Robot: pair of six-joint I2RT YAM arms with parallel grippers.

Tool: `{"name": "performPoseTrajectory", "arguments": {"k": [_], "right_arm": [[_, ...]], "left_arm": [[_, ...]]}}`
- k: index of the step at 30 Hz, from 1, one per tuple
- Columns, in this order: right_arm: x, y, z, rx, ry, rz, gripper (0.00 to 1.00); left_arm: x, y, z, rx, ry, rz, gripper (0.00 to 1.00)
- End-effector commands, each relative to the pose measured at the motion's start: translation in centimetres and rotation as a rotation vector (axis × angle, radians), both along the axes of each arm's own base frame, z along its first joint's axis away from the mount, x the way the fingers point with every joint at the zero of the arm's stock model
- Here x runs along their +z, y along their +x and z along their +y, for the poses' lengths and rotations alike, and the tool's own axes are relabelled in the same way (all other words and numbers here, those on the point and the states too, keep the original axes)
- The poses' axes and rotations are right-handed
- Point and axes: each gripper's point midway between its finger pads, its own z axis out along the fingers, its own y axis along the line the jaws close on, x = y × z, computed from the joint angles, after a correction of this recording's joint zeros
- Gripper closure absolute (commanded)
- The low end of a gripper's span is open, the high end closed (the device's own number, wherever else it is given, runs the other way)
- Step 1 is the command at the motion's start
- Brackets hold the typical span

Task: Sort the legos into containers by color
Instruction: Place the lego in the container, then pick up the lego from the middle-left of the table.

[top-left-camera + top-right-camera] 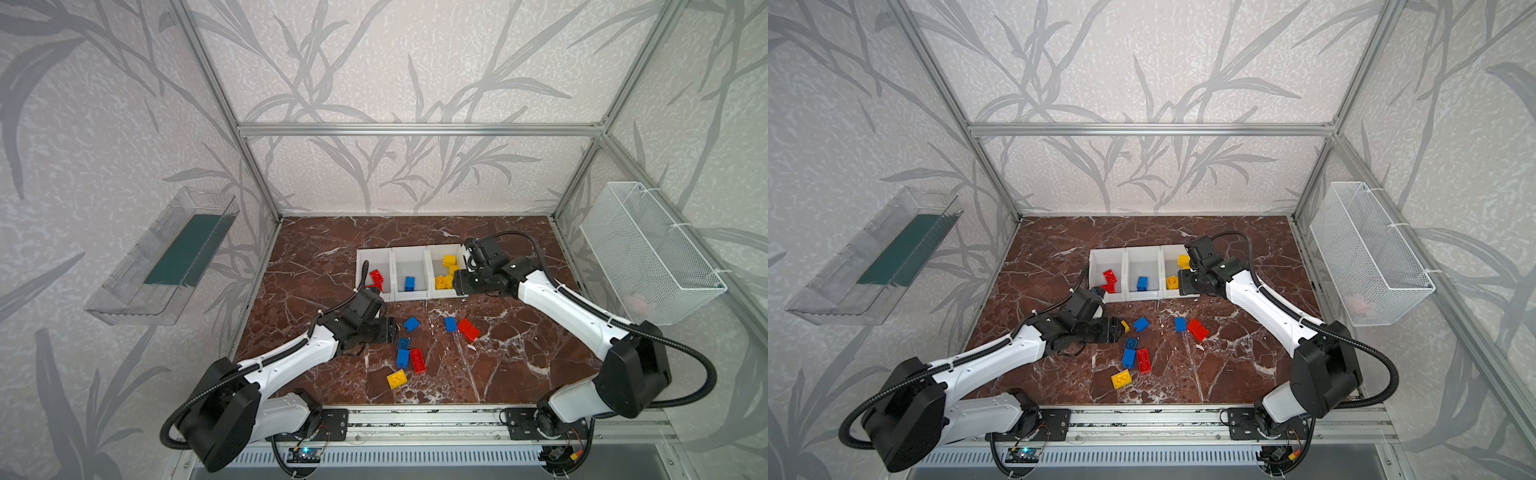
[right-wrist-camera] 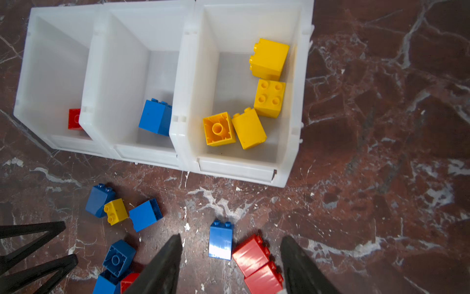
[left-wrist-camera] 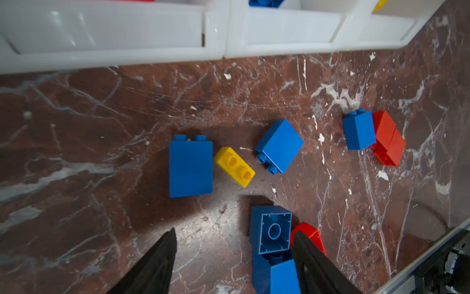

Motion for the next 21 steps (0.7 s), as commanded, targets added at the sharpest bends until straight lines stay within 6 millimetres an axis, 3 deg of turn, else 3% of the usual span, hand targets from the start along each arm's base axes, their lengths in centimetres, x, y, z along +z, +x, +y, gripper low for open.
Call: {"name": "performPoseTrajectory", "arguments": {"k": [1, 9, 21], "right_arm": [[-0.2, -1.3, -1.4, -0.044, -0.001, 0.004, 0.37], [-0.5, -3.2, -3.2, -0.106, 0.010, -0.028, 0.36], [-1.0, -3.5, -3.1, -0.105, 0.015, -0.002, 0.35]], "left_arm": [[0.0, -1.1, -0.9, -0.059, 0.017, 0.040, 0.27], [-0.5, -3.0, -2.8, -0.139, 0.005, 0.065, 0.28], [-1.9, -4.8, -4.7, -0.234, 0.047, 0.112, 0.33]]}}
